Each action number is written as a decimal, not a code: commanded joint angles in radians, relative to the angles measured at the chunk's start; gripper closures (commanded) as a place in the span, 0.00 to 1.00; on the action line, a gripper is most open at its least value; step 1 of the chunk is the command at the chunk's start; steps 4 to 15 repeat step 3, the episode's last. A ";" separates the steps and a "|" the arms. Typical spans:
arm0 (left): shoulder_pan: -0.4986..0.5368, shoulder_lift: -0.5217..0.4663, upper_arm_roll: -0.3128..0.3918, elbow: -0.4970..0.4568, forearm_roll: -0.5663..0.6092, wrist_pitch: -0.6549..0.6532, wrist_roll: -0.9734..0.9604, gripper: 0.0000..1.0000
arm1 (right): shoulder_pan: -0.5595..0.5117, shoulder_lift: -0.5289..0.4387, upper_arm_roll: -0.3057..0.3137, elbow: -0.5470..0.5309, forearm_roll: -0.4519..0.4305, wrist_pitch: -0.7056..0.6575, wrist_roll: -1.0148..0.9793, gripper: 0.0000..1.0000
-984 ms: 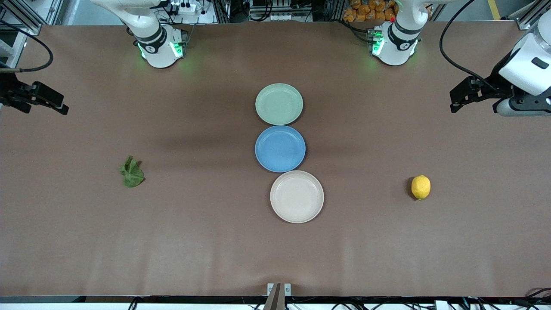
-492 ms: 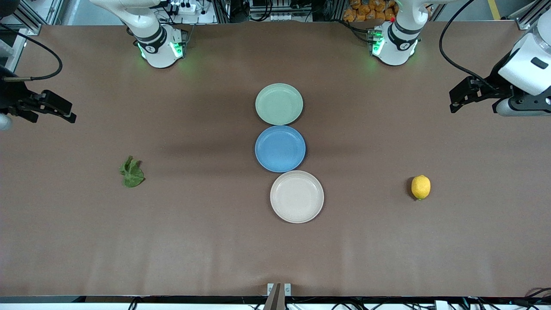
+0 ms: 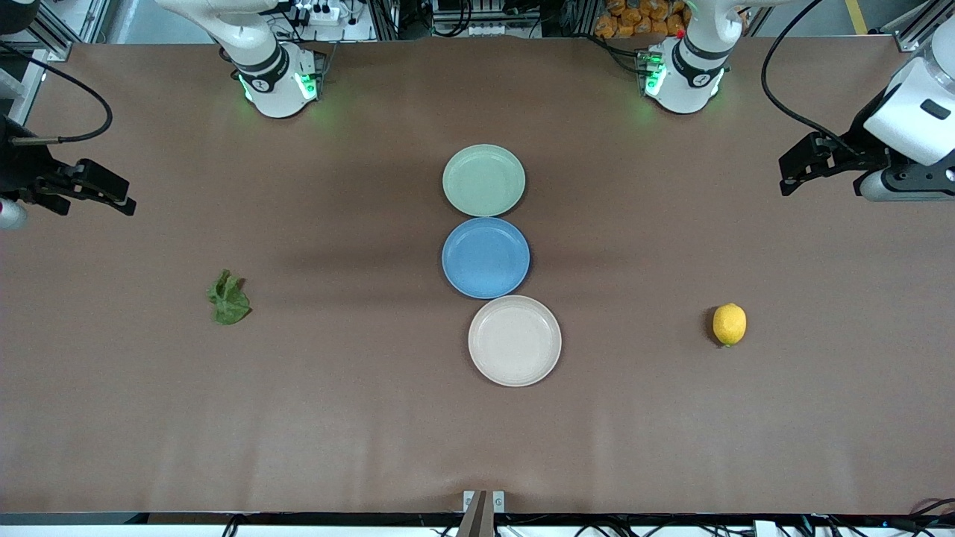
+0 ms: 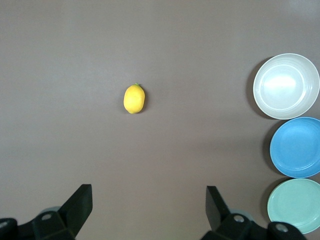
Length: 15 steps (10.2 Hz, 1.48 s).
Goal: Pick lemon and lettuce from plates
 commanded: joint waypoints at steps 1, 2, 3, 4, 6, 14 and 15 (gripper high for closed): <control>0.000 0.003 -0.003 0.012 -0.015 0.001 -0.006 0.00 | -0.004 0.017 -0.001 0.030 0.008 -0.010 -0.007 0.00; 0.000 0.003 -0.003 0.012 -0.015 0.001 -0.008 0.00 | -0.002 0.020 -0.001 0.030 0.008 -0.008 -0.007 0.00; 0.000 0.003 -0.003 0.012 -0.015 0.001 -0.008 0.00 | -0.007 0.023 -0.001 0.030 0.010 -0.007 -0.007 0.00; 0.000 0.003 -0.003 0.012 -0.015 0.001 -0.008 0.00 | -0.007 0.023 -0.001 0.030 0.010 -0.007 -0.007 0.00; 0.000 0.003 -0.003 0.012 -0.015 0.001 -0.008 0.00 | -0.007 0.023 -0.001 0.030 0.010 -0.007 -0.007 0.00; 0.000 0.003 -0.003 0.012 -0.015 0.001 -0.008 0.00 | -0.007 0.023 -0.001 0.030 0.010 -0.007 -0.007 0.00; 0.000 0.003 -0.003 0.012 -0.015 0.001 -0.008 0.00 | -0.007 0.023 -0.001 0.030 0.010 -0.007 -0.007 0.00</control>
